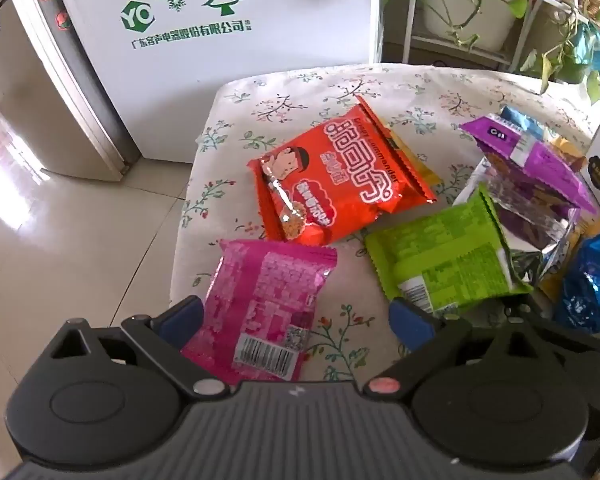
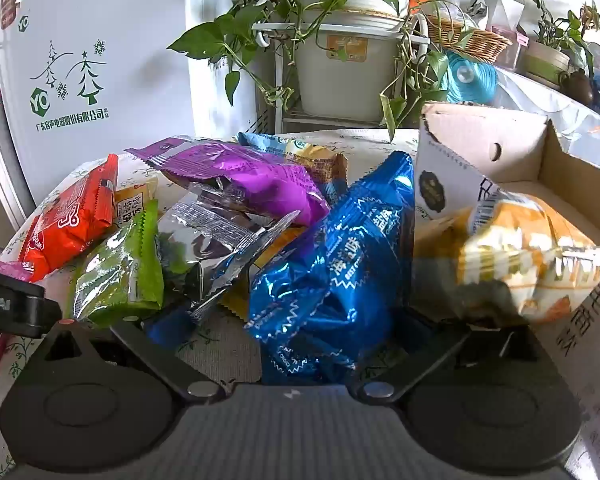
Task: Organize snacks
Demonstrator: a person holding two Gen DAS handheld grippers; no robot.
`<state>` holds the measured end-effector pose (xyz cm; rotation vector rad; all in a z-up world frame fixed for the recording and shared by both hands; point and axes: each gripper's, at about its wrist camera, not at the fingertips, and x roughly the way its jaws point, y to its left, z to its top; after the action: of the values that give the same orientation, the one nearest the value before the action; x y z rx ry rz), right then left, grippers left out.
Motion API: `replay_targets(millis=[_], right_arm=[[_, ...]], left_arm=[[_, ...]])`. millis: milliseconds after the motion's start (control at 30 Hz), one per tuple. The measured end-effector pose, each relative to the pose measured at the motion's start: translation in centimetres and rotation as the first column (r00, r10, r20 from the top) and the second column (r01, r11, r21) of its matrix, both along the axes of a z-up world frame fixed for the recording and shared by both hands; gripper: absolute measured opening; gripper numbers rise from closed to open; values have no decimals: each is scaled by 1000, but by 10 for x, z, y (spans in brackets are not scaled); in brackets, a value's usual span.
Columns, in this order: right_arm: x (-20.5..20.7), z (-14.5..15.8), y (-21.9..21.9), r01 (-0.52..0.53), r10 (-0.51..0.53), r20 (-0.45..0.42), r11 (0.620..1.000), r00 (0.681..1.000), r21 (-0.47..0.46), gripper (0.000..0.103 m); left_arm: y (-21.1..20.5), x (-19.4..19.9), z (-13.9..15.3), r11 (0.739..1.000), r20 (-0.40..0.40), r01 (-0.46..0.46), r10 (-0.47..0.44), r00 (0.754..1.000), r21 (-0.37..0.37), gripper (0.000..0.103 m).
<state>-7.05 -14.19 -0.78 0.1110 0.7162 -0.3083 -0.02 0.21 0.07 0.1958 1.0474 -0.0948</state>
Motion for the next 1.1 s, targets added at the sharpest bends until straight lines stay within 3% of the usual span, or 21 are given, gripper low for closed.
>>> replay_targets(millis=[167, 467, 1100], right_arm=[[-1, 1, 2, 0, 0, 0, 1000, 1000, 0, 103], [-1, 1, 1, 0, 0, -2, 1000, 1000, 7, 103], [0, 1, 2, 1, -1, -2, 1000, 1000, 7, 103]], left_arm=[[7, -15, 10, 999, 41, 4, -2, 999, -33, 99], [19, -29, 15, 996, -13, -39, 38, 999, -79, 99], [21, -27, 19, 995, 36, -55, 58, 998, -86, 99]])
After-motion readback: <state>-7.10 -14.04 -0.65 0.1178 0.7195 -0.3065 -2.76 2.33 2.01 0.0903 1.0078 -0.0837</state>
